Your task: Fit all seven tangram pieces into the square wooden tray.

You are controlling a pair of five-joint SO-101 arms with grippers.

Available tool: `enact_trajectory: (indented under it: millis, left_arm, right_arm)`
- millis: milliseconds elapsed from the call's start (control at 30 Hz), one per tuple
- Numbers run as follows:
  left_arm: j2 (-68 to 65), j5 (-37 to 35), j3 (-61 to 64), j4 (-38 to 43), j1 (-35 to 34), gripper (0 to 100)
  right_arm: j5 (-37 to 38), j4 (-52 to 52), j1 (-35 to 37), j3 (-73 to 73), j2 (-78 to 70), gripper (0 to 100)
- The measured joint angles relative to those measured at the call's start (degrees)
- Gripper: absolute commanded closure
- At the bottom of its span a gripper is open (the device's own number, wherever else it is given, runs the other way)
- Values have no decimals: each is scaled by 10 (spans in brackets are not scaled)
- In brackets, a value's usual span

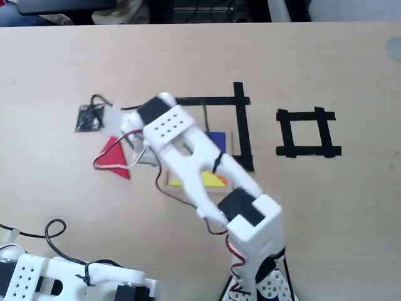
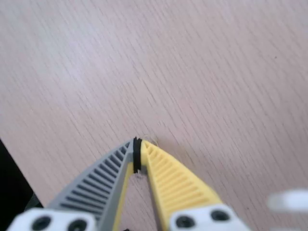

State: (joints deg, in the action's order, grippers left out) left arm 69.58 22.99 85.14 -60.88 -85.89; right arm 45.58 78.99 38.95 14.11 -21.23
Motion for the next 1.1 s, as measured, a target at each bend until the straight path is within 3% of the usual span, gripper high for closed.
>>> enact_trajectory:
  millis: [267, 700, 900, 1100]
  left_arm:
    - [0, 0, 0, 0, 0, 970]
    - [0, 0, 0, 0, 0, 970]
    - [0, 0, 0, 0, 0, 970]
    - [0, 0, 0, 0, 0, 970]
  right_arm:
    - [48, 0, -63, 0, -2, 987]
    - [50, -29, -60, 6, -53, 987]
    - [31, -29, -45, 6, -53, 987]
    - [-43, -5, -36, 4, -40, 987]
